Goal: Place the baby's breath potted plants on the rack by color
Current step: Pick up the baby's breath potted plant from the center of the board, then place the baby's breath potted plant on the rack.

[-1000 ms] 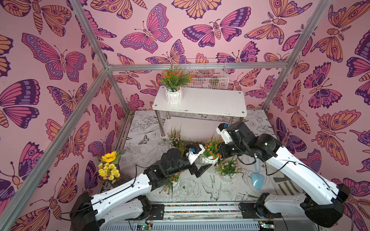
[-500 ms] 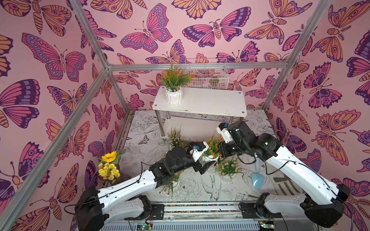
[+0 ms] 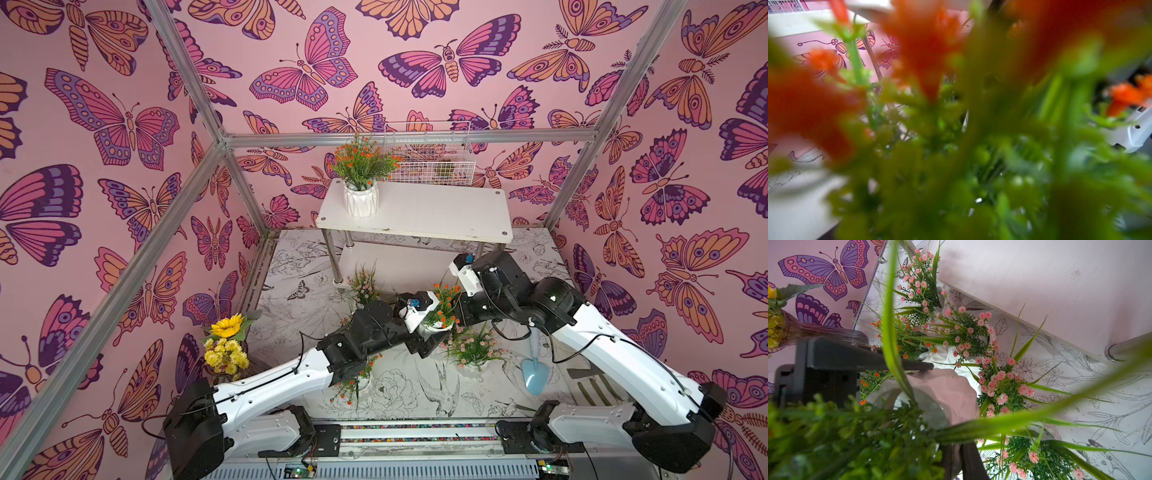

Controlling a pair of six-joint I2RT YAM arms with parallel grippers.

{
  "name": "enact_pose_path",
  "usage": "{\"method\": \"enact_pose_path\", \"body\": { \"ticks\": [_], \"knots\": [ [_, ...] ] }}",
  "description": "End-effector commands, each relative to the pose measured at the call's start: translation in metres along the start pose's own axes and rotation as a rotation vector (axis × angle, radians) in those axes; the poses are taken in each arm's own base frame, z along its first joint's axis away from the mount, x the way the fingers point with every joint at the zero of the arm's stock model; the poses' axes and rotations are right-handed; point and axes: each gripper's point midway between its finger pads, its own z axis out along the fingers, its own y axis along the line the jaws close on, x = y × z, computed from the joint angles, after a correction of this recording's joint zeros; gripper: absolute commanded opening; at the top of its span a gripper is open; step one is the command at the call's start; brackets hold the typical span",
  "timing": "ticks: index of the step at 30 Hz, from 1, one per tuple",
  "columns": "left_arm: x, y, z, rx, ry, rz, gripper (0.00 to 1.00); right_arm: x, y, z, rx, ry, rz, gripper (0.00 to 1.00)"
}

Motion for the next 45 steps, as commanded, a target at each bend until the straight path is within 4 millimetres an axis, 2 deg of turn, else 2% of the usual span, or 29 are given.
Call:
{"method": "enact_pose_path", "body": {
  "ticks": [1, 5, 9, 12, 19, 25, 30, 35, 45],
  "knots": [
    [-0.010, 0.009, 0.002, -0.041, -0.025, -0.006, 0.83, -0.006, 0.013, -0.012, -0.069, -0.048, -0.012, 0.00],
    [-0.008, 0.010, 0.003, -0.048, -0.020, -0.009, 0.73, -0.004, 0.009, -0.009, -0.071, -0.050, -0.004, 0.00],
    [-0.008, 0.013, 0.004, -0.066, -0.016, -0.013, 0.67, -0.002, 0.004, -0.006, -0.077, -0.045, 0.011, 0.00],
    [-0.010, 0.019, 0.005, -0.092, -0.007, -0.019, 0.66, -0.002, 0.000, -0.008, -0.078, -0.057, 0.022, 0.00],
    [-0.020, 0.027, 0.003, -0.121, -0.006, -0.045, 0.66, -0.004, -0.009, -0.017, -0.072, -0.089, 0.038, 0.10],
    [-0.026, 0.036, 0.001, -0.147, -0.001, -0.070, 0.66, -0.007, -0.017, -0.030, -0.069, -0.131, 0.053, 0.19],
    [-0.033, 0.046, -0.001, -0.168, 0.000, -0.096, 0.66, -0.005, -0.030, -0.045, -0.042, -0.171, 0.075, 0.23],
    [-0.044, 0.057, -0.008, -0.200, -0.006, -0.114, 0.66, 0.005, -0.046, -0.051, -0.008, -0.200, 0.107, 0.26],
    [-0.077, 0.076, -0.025, -0.269, -0.028, -0.115, 0.67, 0.035, -0.069, -0.039, 0.027, -0.208, 0.170, 0.28]
  ]
}}
